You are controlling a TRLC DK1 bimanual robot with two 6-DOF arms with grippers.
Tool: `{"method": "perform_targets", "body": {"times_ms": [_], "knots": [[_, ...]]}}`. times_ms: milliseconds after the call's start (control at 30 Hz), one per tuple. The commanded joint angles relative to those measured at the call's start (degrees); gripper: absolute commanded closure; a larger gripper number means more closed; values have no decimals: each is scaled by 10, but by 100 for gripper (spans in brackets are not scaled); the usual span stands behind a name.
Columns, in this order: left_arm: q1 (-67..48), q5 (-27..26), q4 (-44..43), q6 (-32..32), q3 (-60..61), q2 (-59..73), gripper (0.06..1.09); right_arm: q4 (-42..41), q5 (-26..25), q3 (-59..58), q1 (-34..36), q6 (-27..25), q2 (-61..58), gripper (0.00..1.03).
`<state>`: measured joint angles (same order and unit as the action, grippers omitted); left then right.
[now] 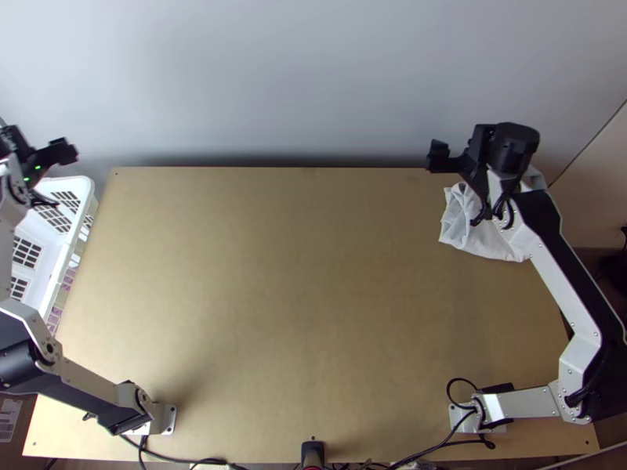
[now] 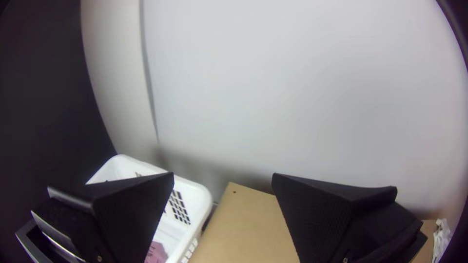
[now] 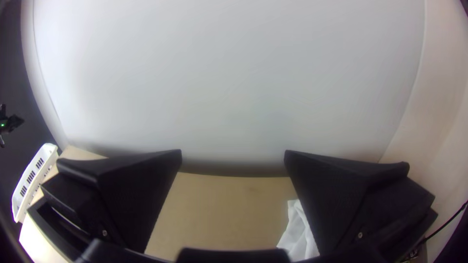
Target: Fold the t-shirt
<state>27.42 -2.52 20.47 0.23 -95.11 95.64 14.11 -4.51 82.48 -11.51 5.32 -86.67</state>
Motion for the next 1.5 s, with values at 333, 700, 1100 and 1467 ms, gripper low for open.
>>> {"method": "perform_targets", "body": {"times_ms": [333,700,1100,1467], "knots": [[208,-5,-6,61,-55,184,11,34,-1,-94,-52,-16,54,5],[282,0,-3,94,-97,353,11,33,-7,-99,-59,-19,60,5],[330,-1,62,128,-216,511,11,45,-18,-86,-65,-39,59,5],[354,-1,92,173,-273,604,11,46,-31,-66,-68,-63,50,5]]}}
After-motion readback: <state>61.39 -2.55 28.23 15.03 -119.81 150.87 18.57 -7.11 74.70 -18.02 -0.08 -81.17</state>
